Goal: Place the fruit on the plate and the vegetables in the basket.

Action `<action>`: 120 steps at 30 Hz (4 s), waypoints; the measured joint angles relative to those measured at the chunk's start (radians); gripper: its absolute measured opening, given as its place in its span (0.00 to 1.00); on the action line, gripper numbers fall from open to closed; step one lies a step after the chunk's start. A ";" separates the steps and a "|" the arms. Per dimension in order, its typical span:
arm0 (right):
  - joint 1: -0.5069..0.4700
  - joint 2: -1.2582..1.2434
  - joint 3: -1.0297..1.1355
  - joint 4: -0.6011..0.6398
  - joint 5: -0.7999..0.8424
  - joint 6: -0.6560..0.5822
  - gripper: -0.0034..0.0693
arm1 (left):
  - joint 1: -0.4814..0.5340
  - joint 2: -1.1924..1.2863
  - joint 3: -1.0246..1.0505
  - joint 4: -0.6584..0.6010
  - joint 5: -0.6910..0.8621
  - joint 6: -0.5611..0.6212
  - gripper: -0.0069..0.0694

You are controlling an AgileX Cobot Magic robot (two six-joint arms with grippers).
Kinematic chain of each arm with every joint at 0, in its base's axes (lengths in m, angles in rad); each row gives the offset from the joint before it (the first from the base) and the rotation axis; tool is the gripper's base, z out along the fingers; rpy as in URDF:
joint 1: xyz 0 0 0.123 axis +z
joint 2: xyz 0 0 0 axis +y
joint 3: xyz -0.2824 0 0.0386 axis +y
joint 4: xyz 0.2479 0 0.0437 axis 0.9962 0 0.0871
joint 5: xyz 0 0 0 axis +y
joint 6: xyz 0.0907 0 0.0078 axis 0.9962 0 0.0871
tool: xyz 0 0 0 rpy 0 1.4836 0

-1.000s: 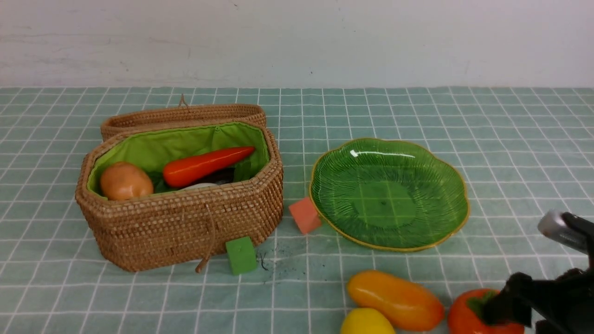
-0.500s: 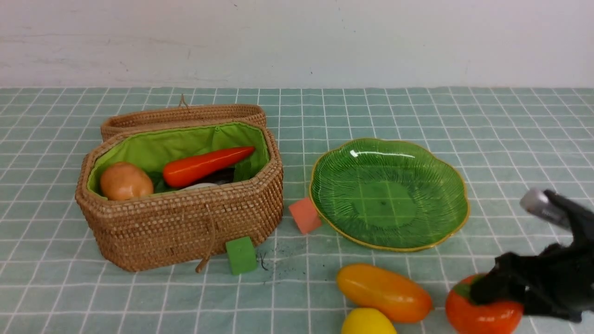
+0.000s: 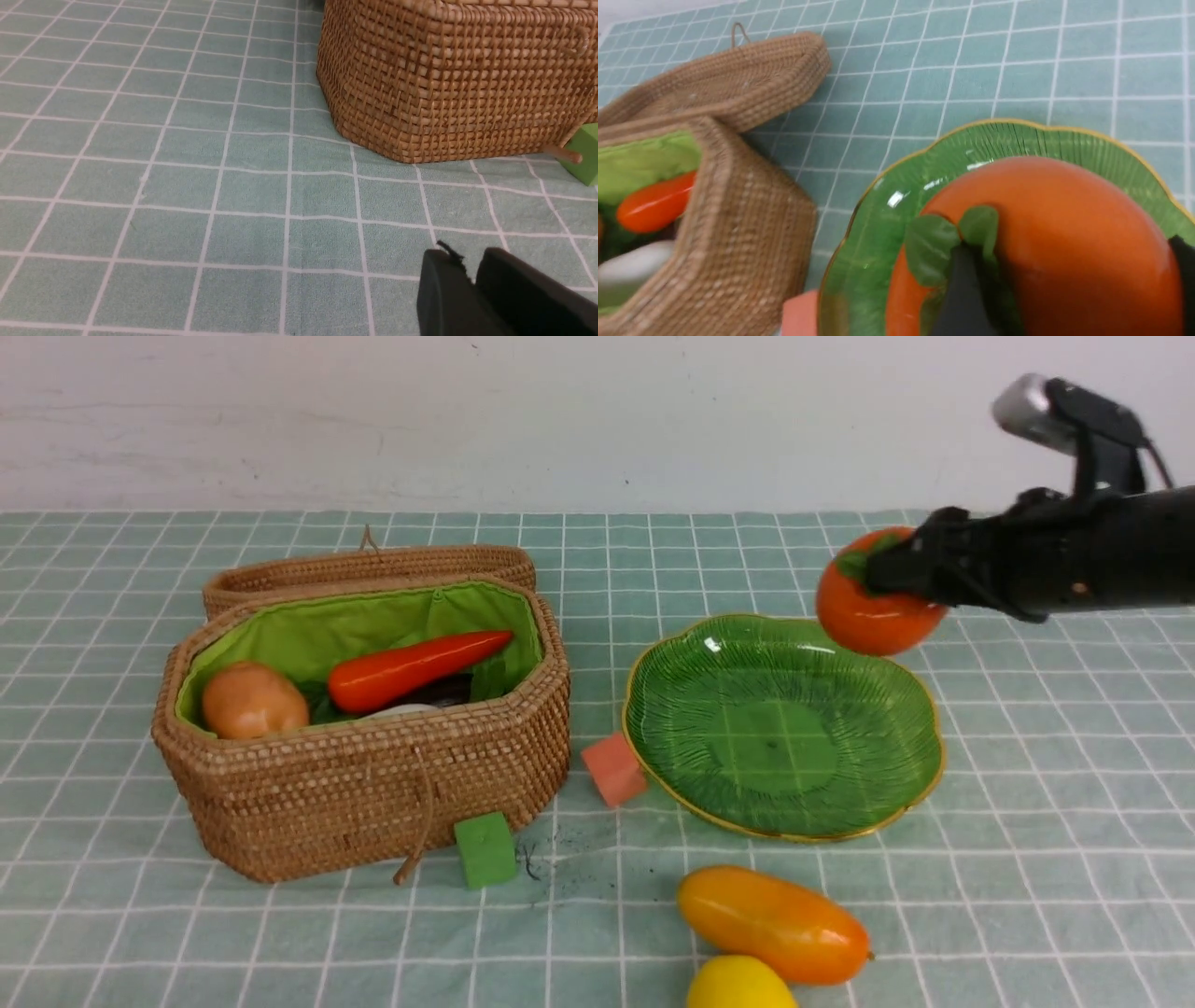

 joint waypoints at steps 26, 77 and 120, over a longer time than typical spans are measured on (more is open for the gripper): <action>0.102 -0.051 -0.089 -0.294 0.587 0.037 0.89 | 0.000 0.000 0.000 0.003 0.000 0.000 0.26; 0.272 0.385 -0.439 -0.832 0.129 0.681 0.76 | 0.000 0.000 0.000 0.004 0.000 0.000 0.32; 0.505 -0.042 0.150 -0.756 0.462 0.726 0.63 | 0.000 0.000 0.000 0.007 0.000 0.000 0.38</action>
